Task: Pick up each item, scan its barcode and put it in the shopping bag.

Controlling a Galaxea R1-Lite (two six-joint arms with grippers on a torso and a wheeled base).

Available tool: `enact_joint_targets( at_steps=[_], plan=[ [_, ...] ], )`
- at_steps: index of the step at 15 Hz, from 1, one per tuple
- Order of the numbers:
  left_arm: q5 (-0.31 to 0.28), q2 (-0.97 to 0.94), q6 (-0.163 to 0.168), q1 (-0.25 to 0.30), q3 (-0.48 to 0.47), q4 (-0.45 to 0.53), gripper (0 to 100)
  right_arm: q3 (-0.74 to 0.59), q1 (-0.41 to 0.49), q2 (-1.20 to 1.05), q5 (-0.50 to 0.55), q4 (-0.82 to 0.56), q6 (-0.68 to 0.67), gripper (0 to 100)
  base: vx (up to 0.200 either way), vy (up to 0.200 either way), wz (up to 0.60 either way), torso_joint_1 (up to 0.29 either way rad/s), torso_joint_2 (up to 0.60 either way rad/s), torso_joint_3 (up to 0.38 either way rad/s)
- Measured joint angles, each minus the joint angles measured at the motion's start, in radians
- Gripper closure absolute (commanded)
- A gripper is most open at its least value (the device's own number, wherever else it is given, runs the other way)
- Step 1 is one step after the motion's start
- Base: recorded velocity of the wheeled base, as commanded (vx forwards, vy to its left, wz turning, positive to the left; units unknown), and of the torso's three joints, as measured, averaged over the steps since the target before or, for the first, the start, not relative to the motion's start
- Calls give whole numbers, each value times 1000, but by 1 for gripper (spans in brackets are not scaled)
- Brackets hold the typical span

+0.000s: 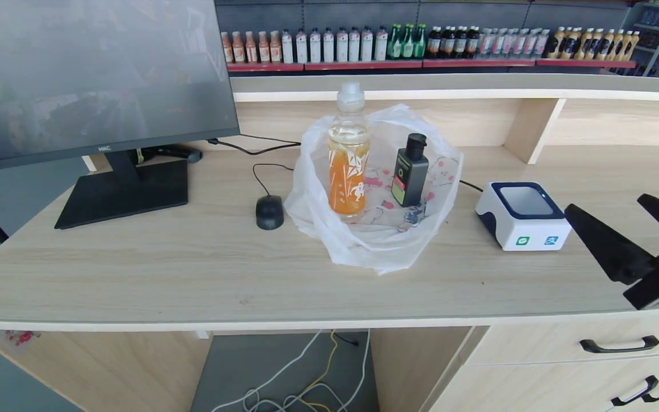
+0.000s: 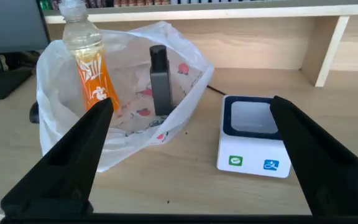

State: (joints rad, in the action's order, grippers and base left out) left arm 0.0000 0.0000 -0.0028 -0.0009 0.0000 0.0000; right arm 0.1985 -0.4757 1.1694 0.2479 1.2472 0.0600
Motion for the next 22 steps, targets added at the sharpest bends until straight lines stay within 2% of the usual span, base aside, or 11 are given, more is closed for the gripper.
enact_joint_targets(
  at_steps=[2,3,8,9,11,12,14,17,18,22],
  plan=[
    [0,0,0,0,0,0,0,-118,0,-134,0,-73,-10,0,0,0,0,0,0,0],
    [0,0,0,0,0,0,0,-151,-1,-206,0,-169,-26,0,0,0,0,0,0,0],
    [0,0,0,-1,0,0,0,-190,-36,-678,-29,-874,-66,0,0,0,0,0,0,0],
    [0,0,0,0,0,0,0,-191,-47,-781,-39,-994,-68,0,0,0,0,0,0,0],
    [0,0,0,0,0,0,0,-187,-53,-946,-56,-1138,-71,0,0,0,0,0,0,0],
    [0,0,0,0,0,0,0,-184,-38,-991,-63,-1184,-73,0,0,0,0,0,0,0],
    [0,0,1,0,0,0,0,-182,64,-1026,-69,-1221,-73,0,0,0,0,0,0,0],
    [0,0,1,-1,0,0,0,-181,330,-1019,-73,-1235,-73,0,0,0,0,0,0,0],
    [0,0,0,-1,0,0,0,-180,380,-1026,-74,-1236,-72,0,0,0,0,0,0,0],
    [0,0,0,-1,0,0,0,-193,443,-1099,-43,-1189,-60,0,0,0,0,0,0,0]
  ],
)
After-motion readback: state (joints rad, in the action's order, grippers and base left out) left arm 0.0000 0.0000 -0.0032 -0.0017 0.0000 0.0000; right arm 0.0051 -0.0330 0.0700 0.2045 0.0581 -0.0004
